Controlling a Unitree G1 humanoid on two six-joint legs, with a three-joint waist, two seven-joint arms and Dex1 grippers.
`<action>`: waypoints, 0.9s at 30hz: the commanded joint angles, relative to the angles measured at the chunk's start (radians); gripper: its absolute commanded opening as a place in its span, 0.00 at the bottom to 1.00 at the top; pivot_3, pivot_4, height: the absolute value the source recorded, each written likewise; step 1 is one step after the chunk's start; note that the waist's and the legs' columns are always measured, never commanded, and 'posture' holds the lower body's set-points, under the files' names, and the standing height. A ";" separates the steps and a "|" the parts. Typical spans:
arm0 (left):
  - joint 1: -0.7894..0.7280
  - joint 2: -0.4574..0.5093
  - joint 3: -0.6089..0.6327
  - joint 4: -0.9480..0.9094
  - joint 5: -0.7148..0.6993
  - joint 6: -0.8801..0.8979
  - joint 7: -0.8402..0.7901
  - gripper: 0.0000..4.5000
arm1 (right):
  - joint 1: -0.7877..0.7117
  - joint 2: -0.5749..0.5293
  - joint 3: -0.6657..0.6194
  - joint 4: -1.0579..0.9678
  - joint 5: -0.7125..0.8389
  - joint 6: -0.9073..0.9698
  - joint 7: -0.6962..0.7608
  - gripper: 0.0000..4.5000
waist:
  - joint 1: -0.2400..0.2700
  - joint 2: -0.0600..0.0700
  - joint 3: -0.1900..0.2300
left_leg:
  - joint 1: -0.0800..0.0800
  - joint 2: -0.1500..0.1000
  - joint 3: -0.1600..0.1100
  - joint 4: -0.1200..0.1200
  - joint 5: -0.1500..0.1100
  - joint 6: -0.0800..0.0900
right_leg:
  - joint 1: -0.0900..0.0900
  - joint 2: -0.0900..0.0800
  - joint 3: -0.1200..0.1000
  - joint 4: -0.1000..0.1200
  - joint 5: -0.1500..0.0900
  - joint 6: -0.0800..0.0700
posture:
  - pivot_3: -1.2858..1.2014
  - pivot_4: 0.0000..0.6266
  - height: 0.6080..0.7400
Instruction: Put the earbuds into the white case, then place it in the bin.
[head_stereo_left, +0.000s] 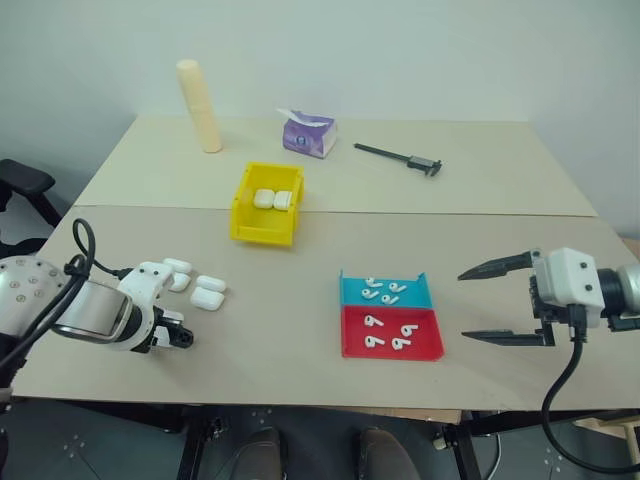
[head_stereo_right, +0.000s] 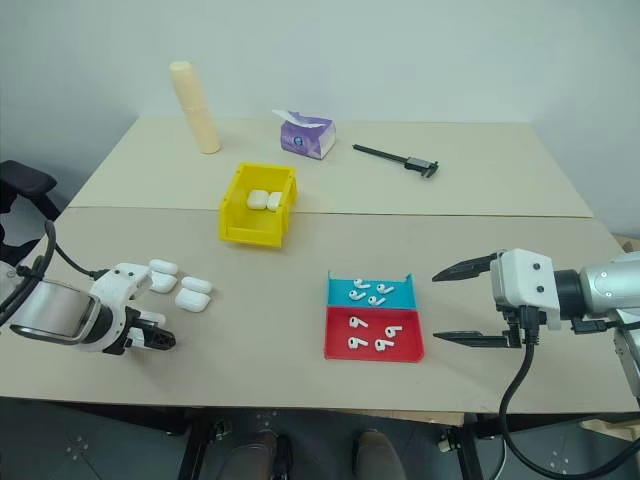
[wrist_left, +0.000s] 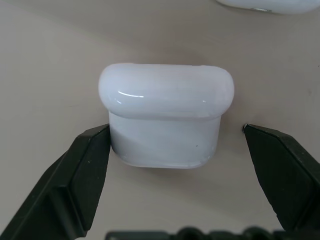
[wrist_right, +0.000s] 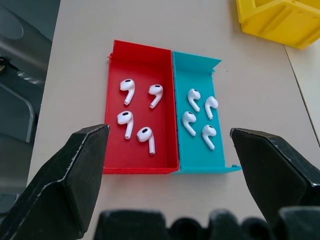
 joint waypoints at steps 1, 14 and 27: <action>-0.010 0.000 -0.006 0.004 -0.004 -0.019 0.016 1.00 | 0.001 -0.018 -0.041 -0.028 0.007 -0.002 -0.005 0.99 | 0.000 0.000 0.000 | 0.000 0.000 0.000 0.000 0.000 0.000 | 0.000 0.000 0.000 0.000 0.000 0.000 | 0.52 0.24 1.00; 0.007 0.024 -0.005 -0.086 0.002 -0.049 0.050 0.62 | -0.010 -0.013 -0.031 -0.018 0.004 -0.012 -0.002 1.00 | 0.000 0.000 0.000 | 0.000 0.000 0.000 0.000 0.000 0.000 | 0.001 0.000 0.000 0.000 0.000 0.000 | 0.52 0.24 1.00; 0.055 0.064 0.197 -0.589 0.322 -0.249 -0.496 0.62 | -0.176 -0.145 0.077 -0.064 -0.043 0.217 -0.030 1.00 | -0.002 0.000 0.000 | -0.003 0.000 0.002 0.000 0.001 -0.001 | -0.002 0.000 -0.001 -0.001 0.000 0.000 | 0.52 0.24 1.00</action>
